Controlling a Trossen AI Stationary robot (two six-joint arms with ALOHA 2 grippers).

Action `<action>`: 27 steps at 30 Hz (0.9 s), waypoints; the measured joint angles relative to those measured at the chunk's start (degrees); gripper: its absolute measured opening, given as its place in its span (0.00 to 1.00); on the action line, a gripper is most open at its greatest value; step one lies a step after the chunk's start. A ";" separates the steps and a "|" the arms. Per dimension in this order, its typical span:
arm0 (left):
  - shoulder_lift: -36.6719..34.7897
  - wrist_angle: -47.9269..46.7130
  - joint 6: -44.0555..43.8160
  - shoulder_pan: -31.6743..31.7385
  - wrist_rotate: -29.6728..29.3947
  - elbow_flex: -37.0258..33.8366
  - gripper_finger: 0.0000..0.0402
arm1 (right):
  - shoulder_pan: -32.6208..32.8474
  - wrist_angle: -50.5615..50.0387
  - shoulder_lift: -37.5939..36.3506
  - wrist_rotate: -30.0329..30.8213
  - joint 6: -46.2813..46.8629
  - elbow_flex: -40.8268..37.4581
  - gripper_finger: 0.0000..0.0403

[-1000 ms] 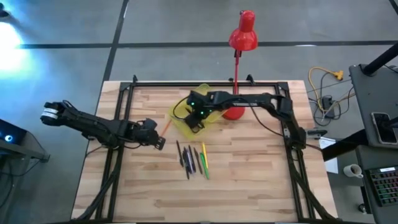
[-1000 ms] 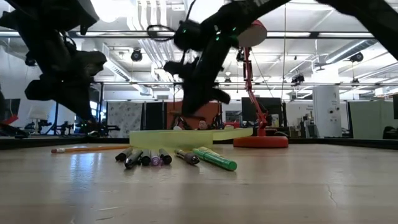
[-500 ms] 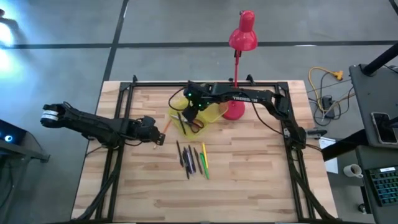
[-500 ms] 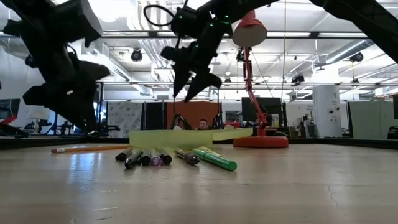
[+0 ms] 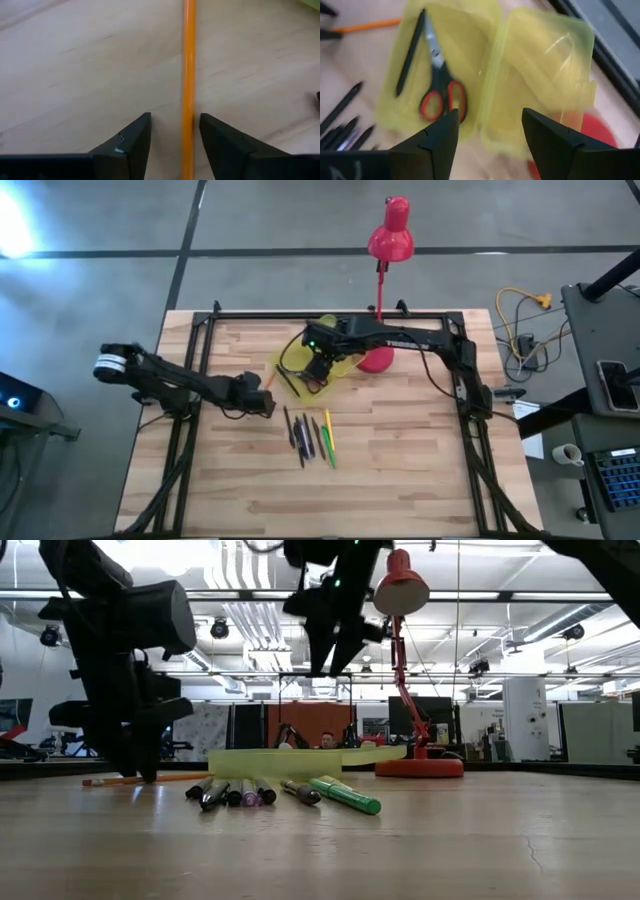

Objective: Pick & place school supplies into a supply box
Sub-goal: Put the orange pencil into the yellow supply box

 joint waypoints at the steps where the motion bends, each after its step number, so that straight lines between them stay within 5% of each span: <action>1: 1.21 0.01 0.01 0.00 0.18 -0.07 0.37 | 0.62 -1.06 -0.37 0.01 0.76 0.00 0.52; 11: 4.59 0.73 8.62 0.03 2.35 -0.07 0.03 | 11.07 -15.43 -9.29 7.16 8.60 -2.43 0.43; 20: -0.39 -0.54 7.49 -1.22 5.39 -0.28 0.01 | 20.61 -16.04 -22.53 18.21 34.49 -10.21 0.35; 24: -7.00 -4.68 1.24 -3.99 8.39 -0.69 0.00 | 24.22 -16.03 -27.16 22.55 46.58 -14.84 0.33; 27: -13.68 -7.03 -6.48 -7.61 5.31 -0.63 0.00 | 26.15 -15.97 -28.83 22.54 51.93 -18.25 0.31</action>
